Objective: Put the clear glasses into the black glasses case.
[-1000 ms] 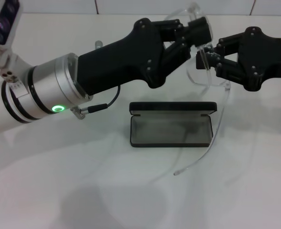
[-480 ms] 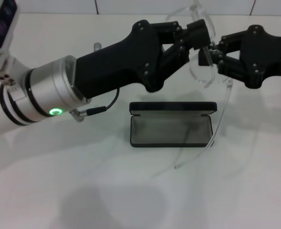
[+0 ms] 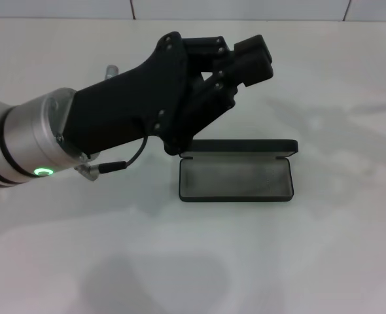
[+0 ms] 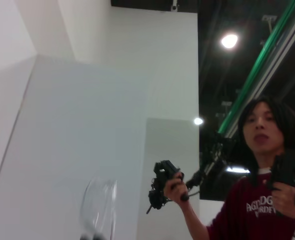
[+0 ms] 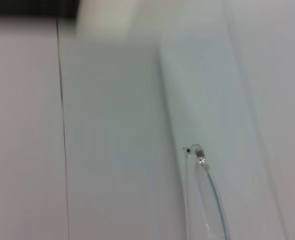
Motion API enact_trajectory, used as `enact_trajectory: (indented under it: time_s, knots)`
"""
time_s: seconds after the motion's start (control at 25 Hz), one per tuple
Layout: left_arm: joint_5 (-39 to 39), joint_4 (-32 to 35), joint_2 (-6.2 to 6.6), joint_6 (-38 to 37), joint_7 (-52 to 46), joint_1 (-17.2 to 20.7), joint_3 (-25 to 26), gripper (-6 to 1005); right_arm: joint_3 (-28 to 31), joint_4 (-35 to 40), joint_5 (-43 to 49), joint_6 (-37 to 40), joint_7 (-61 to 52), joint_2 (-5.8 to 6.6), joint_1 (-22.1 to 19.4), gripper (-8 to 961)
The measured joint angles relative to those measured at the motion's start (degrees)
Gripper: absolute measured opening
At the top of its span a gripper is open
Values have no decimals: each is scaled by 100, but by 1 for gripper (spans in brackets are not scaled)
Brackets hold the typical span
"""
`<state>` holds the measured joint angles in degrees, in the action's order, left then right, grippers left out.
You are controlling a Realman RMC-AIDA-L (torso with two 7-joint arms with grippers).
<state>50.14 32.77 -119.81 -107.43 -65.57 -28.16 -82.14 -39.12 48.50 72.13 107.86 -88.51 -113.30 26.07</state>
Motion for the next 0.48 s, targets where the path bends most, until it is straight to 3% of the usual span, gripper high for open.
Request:
enact_trajectory:
  time_s: [0.04, 0.24, 0.28, 0.48]
  knots:
    - [21, -35, -1, -3, 0, -20, -20, 78, 263, -629, -521, 355, 10, 150, 72, 134]
    - [157, -112, -15, -5, 70, -220, -326, 78, 331, -1484, -1345, 817, 119, 233, 191, 135]
    - [173, -111, -15, -5, 90, -293, -454, 77, 322, -1532, -1394, 852, 140, 202, 207, 135]
    - [206, -123, -13, 13, 242, -676, -1251, 77, -54, -1630, -1302, 831, 780, -192, 412, 136]
